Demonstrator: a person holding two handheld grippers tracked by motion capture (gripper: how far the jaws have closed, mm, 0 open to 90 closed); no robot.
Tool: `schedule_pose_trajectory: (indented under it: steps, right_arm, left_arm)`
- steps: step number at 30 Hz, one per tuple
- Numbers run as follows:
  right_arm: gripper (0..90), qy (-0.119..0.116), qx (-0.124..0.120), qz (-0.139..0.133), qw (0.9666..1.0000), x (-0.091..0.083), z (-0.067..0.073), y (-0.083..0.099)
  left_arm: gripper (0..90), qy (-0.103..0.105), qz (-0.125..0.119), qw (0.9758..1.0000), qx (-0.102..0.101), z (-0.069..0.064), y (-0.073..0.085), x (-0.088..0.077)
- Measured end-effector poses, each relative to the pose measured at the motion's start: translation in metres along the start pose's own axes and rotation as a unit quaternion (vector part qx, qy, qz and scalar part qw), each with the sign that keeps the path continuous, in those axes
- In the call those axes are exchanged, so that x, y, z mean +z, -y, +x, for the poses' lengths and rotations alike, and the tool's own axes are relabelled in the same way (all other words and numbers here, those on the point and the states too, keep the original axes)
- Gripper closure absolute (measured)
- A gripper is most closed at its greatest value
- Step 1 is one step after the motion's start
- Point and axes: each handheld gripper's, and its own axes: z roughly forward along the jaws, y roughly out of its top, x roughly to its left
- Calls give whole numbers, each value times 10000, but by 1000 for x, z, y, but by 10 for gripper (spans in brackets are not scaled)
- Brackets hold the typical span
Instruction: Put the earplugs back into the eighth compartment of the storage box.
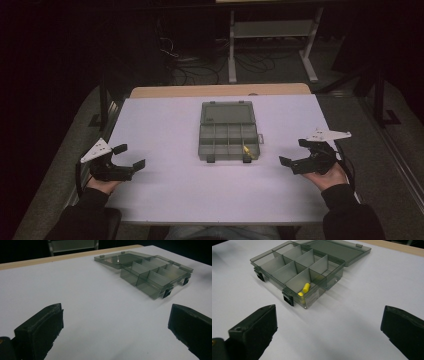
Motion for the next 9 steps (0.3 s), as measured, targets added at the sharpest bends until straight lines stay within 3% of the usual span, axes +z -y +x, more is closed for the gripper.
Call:
schedule_pose_trajectory:
  steps: [9]
  right_arm:
    - [0,95,41,-198,9998,-10,-2,8]
  left_arm:
    - [0,18,16,10000,-7,0,0,1]
